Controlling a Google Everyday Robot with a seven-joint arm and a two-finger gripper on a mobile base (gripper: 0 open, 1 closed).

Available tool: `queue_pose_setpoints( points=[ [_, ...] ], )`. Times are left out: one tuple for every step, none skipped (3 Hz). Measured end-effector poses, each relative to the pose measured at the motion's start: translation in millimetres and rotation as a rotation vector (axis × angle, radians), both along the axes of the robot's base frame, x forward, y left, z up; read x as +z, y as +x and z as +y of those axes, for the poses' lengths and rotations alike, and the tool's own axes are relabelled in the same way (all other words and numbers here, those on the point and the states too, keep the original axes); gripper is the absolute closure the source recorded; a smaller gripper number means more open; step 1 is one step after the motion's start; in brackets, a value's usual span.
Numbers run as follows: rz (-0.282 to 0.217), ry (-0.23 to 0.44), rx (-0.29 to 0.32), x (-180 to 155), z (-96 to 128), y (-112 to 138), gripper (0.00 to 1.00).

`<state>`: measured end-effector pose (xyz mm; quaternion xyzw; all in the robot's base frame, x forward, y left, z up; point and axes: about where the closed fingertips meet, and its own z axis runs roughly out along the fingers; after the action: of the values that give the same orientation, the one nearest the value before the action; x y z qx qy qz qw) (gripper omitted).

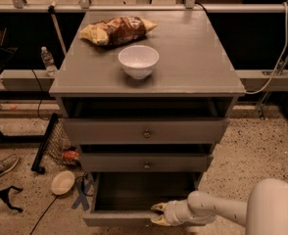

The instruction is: Open bottom drawer

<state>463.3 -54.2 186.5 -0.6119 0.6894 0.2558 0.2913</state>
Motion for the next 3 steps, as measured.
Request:
queue_pose_setpoints(
  points=[
    [0.000, 0.000, 0.000, 0.0, 0.1, 0.0, 0.59],
    [0.000, 0.000, 0.000, -0.1, 0.1, -0.1, 0.36],
    [0.002, 0.002, 0.002, -0.8, 1.9, -1.4, 0.13]
  ],
)
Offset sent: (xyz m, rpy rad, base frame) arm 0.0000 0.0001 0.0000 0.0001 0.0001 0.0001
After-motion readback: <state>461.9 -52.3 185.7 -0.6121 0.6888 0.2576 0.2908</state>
